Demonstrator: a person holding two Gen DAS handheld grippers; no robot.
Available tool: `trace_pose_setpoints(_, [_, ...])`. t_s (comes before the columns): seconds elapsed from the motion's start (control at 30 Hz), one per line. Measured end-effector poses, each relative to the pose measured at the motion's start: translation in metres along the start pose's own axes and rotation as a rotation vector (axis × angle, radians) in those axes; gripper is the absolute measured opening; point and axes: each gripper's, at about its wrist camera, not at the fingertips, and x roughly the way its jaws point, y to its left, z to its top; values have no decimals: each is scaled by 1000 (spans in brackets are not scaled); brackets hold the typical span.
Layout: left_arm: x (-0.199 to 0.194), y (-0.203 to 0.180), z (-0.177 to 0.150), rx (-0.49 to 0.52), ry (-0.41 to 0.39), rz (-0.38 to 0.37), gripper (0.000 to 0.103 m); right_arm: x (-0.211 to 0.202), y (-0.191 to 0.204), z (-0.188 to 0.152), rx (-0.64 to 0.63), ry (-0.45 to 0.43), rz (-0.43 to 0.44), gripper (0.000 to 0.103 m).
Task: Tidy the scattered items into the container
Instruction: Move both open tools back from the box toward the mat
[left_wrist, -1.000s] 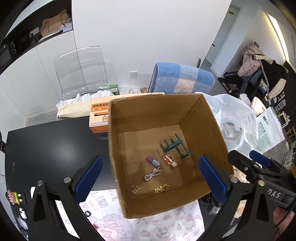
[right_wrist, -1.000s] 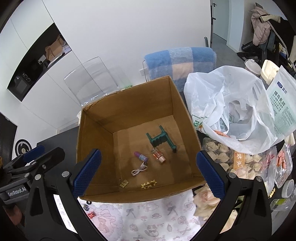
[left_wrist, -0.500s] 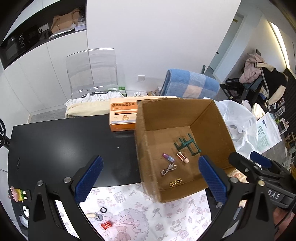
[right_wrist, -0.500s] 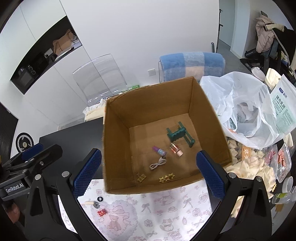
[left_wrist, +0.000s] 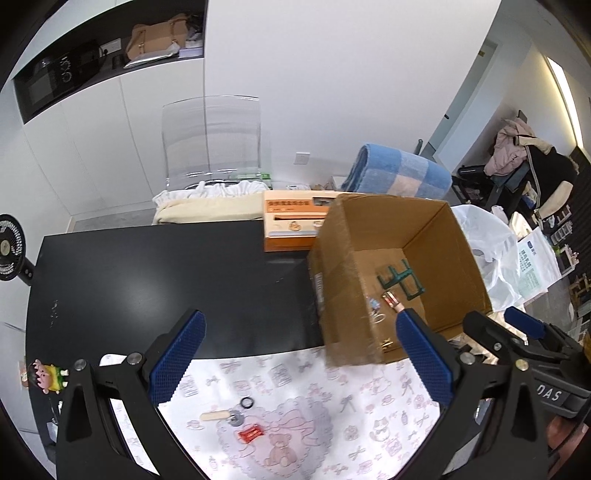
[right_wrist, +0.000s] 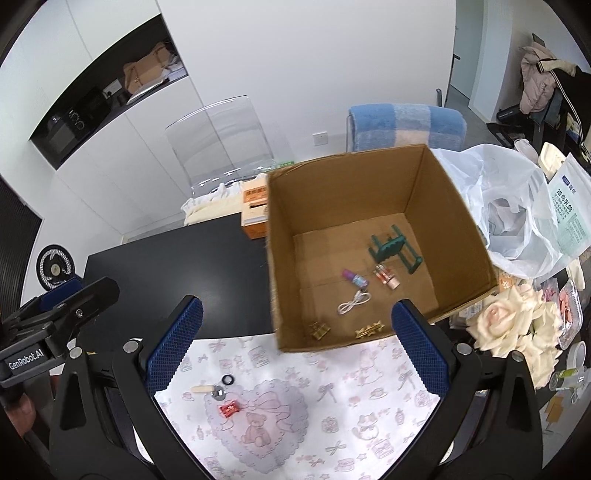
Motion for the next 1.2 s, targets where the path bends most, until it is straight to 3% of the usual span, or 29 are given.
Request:
trace_pose_setpoints(0.73, [-35,112,-59,-55,49,33,103,19,116,-57,-53,57,-56,103])
trace_pose_setpoints(1.2, [-24,139,-96,-103,114,64,103,35,137,-85,-63,108,-83,103])
